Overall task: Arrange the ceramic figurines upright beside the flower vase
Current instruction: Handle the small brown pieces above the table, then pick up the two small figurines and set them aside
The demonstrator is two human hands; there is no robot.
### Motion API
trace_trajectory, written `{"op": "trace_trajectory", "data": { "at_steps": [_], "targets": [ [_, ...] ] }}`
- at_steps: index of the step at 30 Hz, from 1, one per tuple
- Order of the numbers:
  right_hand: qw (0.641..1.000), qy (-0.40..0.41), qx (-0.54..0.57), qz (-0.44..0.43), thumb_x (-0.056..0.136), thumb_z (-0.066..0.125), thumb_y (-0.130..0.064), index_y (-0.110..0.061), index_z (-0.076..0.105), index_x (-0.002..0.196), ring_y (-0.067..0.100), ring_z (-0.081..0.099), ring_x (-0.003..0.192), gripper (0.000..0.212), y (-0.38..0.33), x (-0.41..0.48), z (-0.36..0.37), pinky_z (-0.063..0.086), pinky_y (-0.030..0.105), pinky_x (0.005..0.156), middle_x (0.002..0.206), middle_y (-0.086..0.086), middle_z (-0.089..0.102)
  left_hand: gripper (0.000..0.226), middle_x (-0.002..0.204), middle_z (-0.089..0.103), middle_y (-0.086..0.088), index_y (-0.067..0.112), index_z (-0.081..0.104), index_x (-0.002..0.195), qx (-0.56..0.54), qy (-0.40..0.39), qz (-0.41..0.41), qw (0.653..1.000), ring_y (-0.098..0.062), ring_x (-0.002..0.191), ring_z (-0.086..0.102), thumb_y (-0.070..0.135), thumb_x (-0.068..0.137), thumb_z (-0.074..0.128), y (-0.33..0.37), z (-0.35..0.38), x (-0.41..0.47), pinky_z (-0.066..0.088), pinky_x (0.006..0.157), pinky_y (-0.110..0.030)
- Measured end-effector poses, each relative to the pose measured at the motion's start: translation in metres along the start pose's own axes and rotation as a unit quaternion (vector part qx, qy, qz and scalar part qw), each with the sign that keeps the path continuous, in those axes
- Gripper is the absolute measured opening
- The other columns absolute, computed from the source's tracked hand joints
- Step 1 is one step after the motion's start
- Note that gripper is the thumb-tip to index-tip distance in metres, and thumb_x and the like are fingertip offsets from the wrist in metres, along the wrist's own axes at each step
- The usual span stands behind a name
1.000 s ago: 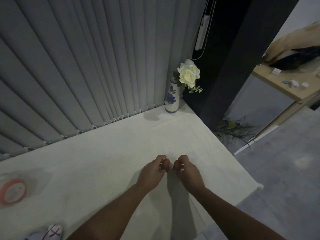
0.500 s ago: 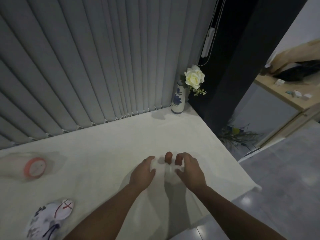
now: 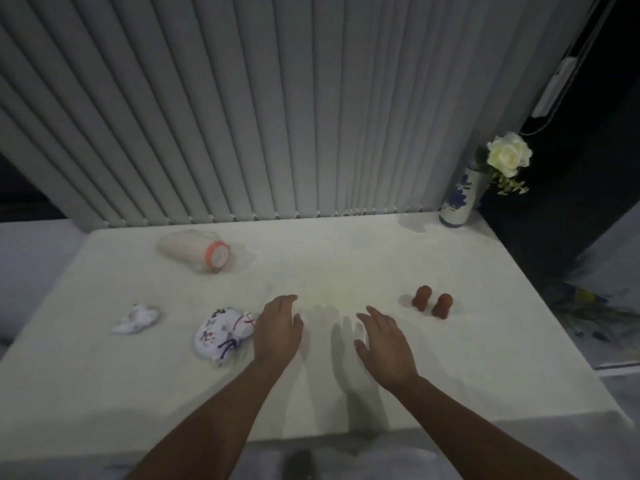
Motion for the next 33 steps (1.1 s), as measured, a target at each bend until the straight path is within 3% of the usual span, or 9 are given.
{"op": "trace_trajectory", "data": {
  "at_steps": [5,10,14,17,23,27,30,33],
  "targets": [
    [0.998,-0.032,0.013,-0.054,0.095,0.049,-0.034,-0.023,0.044,0.139,0.023,0.034,0.139,0.046,-0.066,0.013,0.026,0.029,0.034,0.114,0.156,0.001,0.032,0.035,0.116,0.067,-0.006,0.013,0.063,0.114,-0.002,0.071,-0.059,0.996,-0.027,0.109,0.061,0.008,0.080,0.064,-0.061,-0.055,-0.013,0.047,0.094,-0.037],
    [0.995,-0.071,0.039,-0.055,0.096,0.047,-0.040,-0.022,0.045,0.138,0.023,0.034,0.138,0.045,-0.133,0.027,0.059,0.030,0.034,0.113,0.154,0.001,0.035,0.036,0.120,0.064,-0.009,0.012,0.060,0.117,0.018,0.064,-0.096,0.993,-0.030,0.111,0.059,0.009,0.082,0.062,-0.132,-0.094,-0.014,0.050,0.092,-0.040],
    [0.994,-0.089,0.070,0.006,0.094,0.048,-0.044,-0.019,0.049,0.132,0.024,0.044,0.127,0.045,-0.175,0.035,0.084,0.037,0.034,0.103,0.141,0.003,0.048,0.038,0.114,0.066,-0.014,0.009,0.061,0.115,0.039,0.064,-0.101,0.992,-0.034,0.107,0.062,0.008,0.078,0.068,-0.186,-0.125,-0.006,0.053,0.088,-0.043],
    [0.986,-0.084,0.118,0.082,0.090,0.053,-0.052,-0.020,0.054,0.124,0.026,0.050,0.119,0.047,-0.200,0.043,0.099,0.042,0.035,0.095,0.129,0.004,0.056,0.041,0.121,0.062,-0.016,0.008,0.060,0.117,0.053,0.045,-0.123,0.990,-0.036,0.117,0.057,0.008,0.077,0.069,-0.228,-0.141,0.002,0.050,0.093,-0.046],
    [0.975,-0.050,0.146,0.161,0.083,0.056,-0.060,-0.022,0.046,0.132,0.029,0.045,0.120,0.062,-0.241,0.059,0.124,0.043,0.038,0.093,0.133,0.004,0.048,0.053,0.121,0.062,-0.015,0.008,0.059,0.121,0.067,0.008,-0.118,0.991,-0.038,0.109,0.059,0.004,0.070,0.070,-0.289,-0.150,0.017,0.052,0.086,-0.045],
    [0.969,-0.041,0.146,0.196,0.082,0.059,-0.058,-0.025,0.047,0.129,0.031,0.040,0.122,0.060,-0.253,0.068,0.135,0.042,0.038,0.091,0.135,0.001,0.046,0.055,0.126,0.057,-0.017,0.008,0.056,0.126,0.072,-0.029,-0.108,0.991,-0.040,0.113,0.056,0.006,0.073,0.069,-0.311,-0.148,0.032,0.051,0.090,-0.047],
    [0.976,-0.071,0.130,0.157,0.082,0.057,-0.052,-0.022,0.043,0.134,0.030,0.035,0.130,0.062,-0.257,0.076,0.142,0.039,0.040,0.099,0.144,0.001,0.041,0.062,0.140,0.044,-0.015,0.013,0.044,0.138,0.090,-0.085,-0.110,0.986,-0.036,0.127,0.043,0.011,0.079,0.063,-0.316,-0.143,0.042,0.044,0.101,-0.046],
    [0.982,-0.116,0.105,0.107,0.084,0.051,-0.049,-0.021,0.030,0.147,0.023,0.017,0.145,0.072,-0.261,0.079,0.147,0.023,0.036,0.115,0.158,0.000,0.025,0.062,0.144,0.039,-0.012,0.018,0.042,0.140,0.089,-0.116,-0.113,0.983,-0.034,0.130,0.039,0.015,0.081,0.061,-0.324,-0.135,0.050,0.041,0.103,-0.045]
  ]
}}
Point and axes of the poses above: each hand's wrist, its own x-axis towards the middle knuckle, its own z-axis out of the palm, y = z × x, the point moved 6 cm from there along x, towards the middle knuckle
